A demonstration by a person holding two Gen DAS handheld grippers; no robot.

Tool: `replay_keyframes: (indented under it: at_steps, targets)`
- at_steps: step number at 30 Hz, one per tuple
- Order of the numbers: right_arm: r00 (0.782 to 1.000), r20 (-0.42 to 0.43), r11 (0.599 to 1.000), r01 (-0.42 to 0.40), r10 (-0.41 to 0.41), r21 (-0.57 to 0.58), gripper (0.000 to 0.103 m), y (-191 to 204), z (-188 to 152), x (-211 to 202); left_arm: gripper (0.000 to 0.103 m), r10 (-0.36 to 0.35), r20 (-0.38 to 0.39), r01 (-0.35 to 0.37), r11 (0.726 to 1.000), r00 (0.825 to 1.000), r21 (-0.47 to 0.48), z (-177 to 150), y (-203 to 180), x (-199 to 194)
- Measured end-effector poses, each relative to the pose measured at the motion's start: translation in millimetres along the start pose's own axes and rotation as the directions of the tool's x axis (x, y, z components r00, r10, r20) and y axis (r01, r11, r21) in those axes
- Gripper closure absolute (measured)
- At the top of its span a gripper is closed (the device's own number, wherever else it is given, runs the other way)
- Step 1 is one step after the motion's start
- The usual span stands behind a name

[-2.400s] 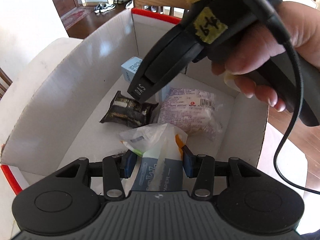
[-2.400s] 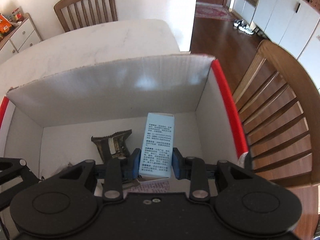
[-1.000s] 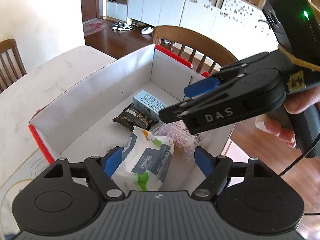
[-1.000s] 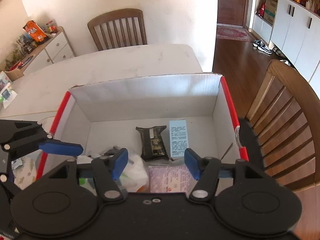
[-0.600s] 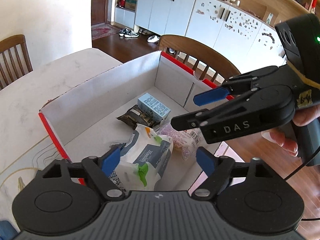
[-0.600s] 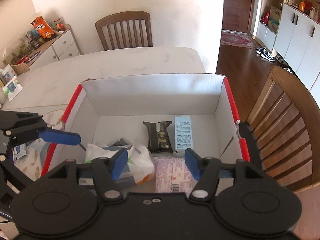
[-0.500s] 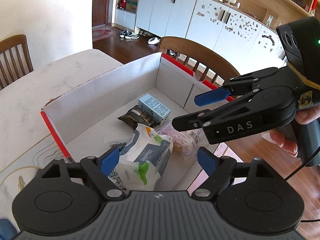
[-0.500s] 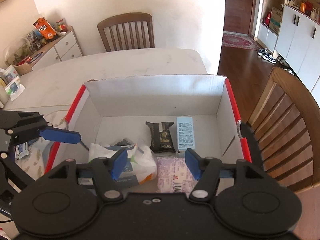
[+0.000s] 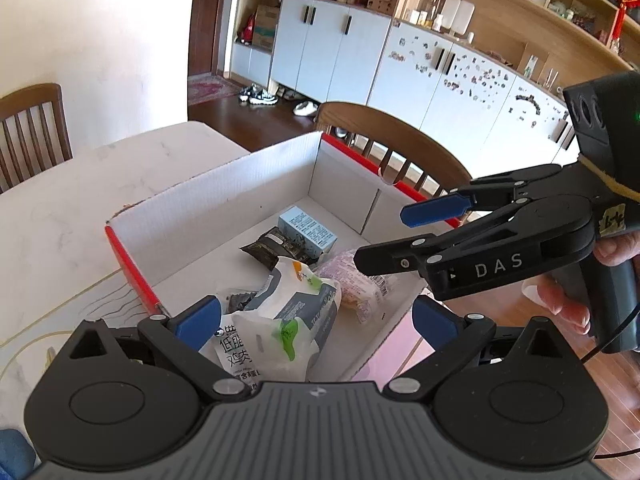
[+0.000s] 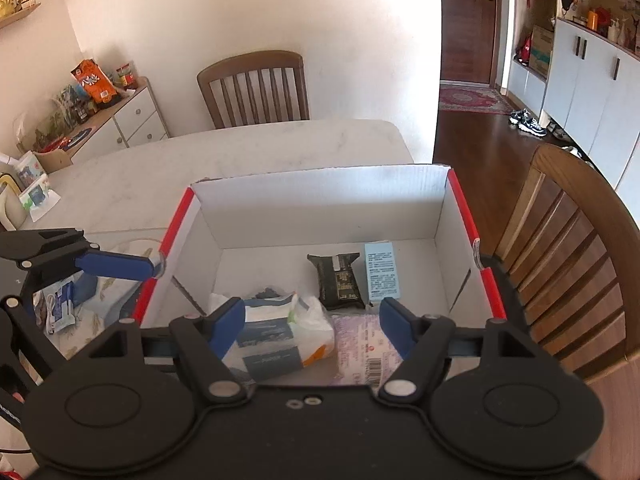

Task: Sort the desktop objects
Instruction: 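Move both open tools back from the red box to the table items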

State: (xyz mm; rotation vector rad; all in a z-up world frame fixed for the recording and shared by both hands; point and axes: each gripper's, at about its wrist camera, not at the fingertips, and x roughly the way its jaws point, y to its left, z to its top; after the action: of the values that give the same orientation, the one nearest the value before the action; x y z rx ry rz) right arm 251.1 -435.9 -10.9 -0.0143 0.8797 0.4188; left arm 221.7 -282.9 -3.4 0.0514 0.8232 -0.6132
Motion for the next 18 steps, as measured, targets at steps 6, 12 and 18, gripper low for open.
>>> replay_keyframes:
  at_steps: [6, 12, 18]
  targets:
    - [1.000, 0.018, 0.999, 0.008, -0.008, 0.035, 0.028, 17.3, -6.1, -8.7, 0.000, -0.012, 0.030, 0.011, 1.000, 0.999, 0.016, -12.4, 6.2, -25.4]
    - [0.999, 0.043, 0.999, 0.014, -0.016, 0.048, 0.028, 44.4, -9.0, -15.4, 0.000, -0.018, 0.048, 0.019, 1.000, 0.999, -0.016, -28.5, 24.1, -52.6]
    - [0.998, 0.069, 0.999, 0.009, -0.013, 0.050, 0.028, 77.6, -10.3, -16.6, 0.000, 0.002, 0.073, 0.002, 0.999, 0.997, -0.047, -48.1, 48.1, -81.5]
